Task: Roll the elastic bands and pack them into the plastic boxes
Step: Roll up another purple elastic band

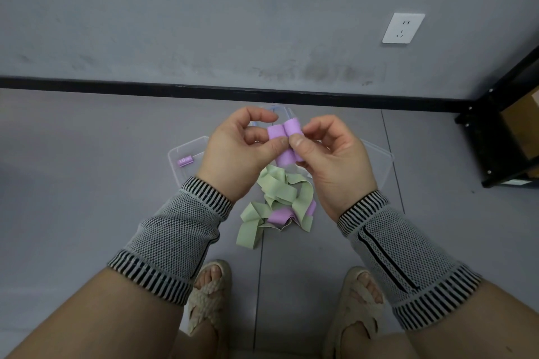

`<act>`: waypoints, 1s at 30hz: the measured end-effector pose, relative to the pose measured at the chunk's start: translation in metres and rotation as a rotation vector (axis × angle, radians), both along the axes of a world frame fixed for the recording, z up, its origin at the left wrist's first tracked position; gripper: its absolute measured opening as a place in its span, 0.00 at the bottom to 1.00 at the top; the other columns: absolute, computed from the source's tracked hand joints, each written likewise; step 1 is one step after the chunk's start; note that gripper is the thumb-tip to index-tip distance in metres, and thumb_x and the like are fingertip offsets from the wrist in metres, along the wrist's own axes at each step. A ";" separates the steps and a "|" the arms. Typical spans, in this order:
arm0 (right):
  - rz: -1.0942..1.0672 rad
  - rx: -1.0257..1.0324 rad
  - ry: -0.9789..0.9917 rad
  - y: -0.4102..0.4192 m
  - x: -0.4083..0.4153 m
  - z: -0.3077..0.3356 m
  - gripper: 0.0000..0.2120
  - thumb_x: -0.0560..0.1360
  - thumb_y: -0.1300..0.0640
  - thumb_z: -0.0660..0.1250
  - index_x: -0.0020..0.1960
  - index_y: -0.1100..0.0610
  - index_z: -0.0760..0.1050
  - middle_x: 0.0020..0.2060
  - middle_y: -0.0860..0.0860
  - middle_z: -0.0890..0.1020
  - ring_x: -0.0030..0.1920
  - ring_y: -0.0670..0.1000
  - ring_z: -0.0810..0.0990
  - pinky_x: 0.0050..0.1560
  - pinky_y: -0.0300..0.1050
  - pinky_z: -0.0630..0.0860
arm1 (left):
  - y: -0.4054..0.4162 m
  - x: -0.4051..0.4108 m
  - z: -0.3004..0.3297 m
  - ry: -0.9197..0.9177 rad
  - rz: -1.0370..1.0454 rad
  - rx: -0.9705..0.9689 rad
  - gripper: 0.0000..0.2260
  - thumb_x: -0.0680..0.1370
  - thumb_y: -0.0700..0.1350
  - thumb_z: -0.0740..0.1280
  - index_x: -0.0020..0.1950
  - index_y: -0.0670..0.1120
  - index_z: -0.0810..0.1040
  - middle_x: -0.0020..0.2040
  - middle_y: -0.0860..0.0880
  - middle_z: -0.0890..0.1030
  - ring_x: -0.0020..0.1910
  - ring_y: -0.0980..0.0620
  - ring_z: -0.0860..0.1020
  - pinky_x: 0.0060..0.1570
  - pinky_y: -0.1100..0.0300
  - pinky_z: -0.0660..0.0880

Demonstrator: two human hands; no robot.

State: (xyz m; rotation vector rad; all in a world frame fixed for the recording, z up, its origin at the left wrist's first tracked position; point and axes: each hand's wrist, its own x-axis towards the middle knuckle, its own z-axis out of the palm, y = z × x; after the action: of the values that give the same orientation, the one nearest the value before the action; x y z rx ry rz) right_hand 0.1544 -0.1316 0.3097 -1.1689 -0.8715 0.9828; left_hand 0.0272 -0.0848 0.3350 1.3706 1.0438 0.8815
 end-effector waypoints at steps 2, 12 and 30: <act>0.027 0.005 0.050 0.000 0.000 -0.001 0.03 0.73 0.60 0.69 0.42 0.53 0.78 0.43 0.55 0.83 0.47 0.58 0.83 0.51 0.58 0.79 | 0.000 0.000 0.000 0.011 0.009 0.002 0.11 0.71 0.37 0.73 0.48 0.48 0.75 0.35 0.47 0.83 0.39 0.46 0.78 0.46 0.49 0.77; 0.030 -0.051 -0.026 -0.002 0.003 0.005 0.08 0.74 0.66 0.68 0.48 0.54 0.77 0.44 0.50 0.82 0.40 0.46 0.81 0.41 0.39 0.77 | 0.006 -0.003 -0.002 -0.012 0.041 -0.039 0.11 0.72 0.38 0.72 0.51 0.46 0.76 0.33 0.50 0.84 0.35 0.55 0.80 0.40 0.62 0.76; -0.023 -0.108 -0.136 -0.002 0.008 0.008 0.08 0.73 0.66 0.69 0.44 0.53 0.80 0.34 0.43 0.83 0.37 0.44 0.80 0.43 0.41 0.80 | 0.006 -0.005 -0.002 -0.042 0.021 -0.087 0.10 0.73 0.37 0.70 0.51 0.48 0.75 0.36 0.48 0.84 0.38 0.52 0.83 0.39 0.61 0.76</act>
State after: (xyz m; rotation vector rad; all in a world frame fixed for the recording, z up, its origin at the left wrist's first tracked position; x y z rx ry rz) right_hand 0.1623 -0.1340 0.3176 -1.3479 -0.9199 0.9495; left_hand 0.0218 -0.0789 0.3328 1.2653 1.0538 0.8667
